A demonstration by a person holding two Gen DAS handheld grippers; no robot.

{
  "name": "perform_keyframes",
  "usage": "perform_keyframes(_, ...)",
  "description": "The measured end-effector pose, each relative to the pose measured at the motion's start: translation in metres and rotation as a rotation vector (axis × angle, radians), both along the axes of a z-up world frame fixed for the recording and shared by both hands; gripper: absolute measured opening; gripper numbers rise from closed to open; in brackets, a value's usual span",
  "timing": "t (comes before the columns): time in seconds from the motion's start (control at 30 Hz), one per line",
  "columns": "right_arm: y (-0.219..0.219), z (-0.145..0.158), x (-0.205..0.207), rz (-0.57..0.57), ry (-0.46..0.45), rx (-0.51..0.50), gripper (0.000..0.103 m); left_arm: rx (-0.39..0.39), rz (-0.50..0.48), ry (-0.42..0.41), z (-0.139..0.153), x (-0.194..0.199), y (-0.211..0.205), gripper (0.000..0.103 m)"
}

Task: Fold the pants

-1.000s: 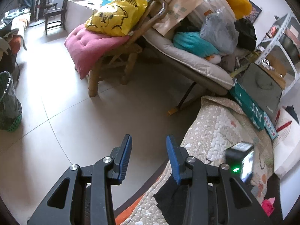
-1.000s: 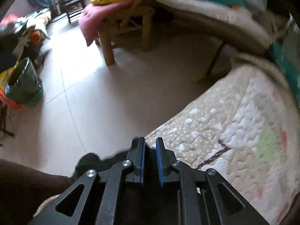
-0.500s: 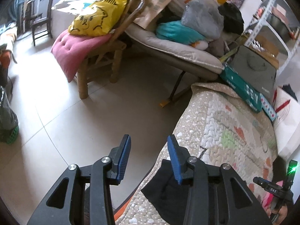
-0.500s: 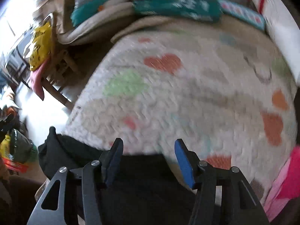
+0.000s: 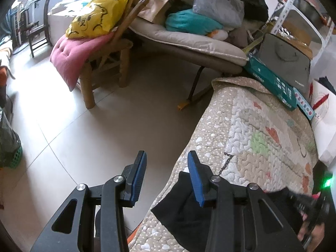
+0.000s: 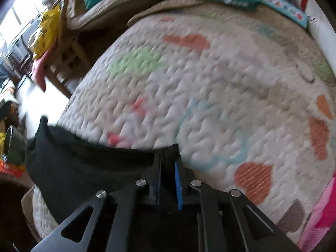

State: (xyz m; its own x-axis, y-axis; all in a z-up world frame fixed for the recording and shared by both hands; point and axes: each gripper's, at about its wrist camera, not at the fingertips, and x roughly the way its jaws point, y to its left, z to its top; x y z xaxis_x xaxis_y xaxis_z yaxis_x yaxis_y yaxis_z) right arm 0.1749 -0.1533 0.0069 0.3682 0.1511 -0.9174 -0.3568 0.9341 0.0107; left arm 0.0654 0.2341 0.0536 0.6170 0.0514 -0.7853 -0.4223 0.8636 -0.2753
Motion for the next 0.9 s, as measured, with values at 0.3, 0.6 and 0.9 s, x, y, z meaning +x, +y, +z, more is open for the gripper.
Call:
perform_keyframes(0.3, 0.009, -0.01, 0.053, -0.044, -0.013, -0.112, 0.01, 0.016, -0.013, 0.027, -0.006, 0.008, -0.005, 0.04)
perform_keyframes(0.6, -0.027, 0.039, 0.024, -0.102, -0.072, -0.103, 0.056, 0.017, -0.043, 0.024, -0.006, 0.01, -0.014, 0.04)
perform_keyframes(0.9, -0.184, 0.066, -0.126, -0.48, -0.027, -0.006, 0.068, -0.015, -0.051, -0.011, -0.001, -0.002, -0.018, 0.041)
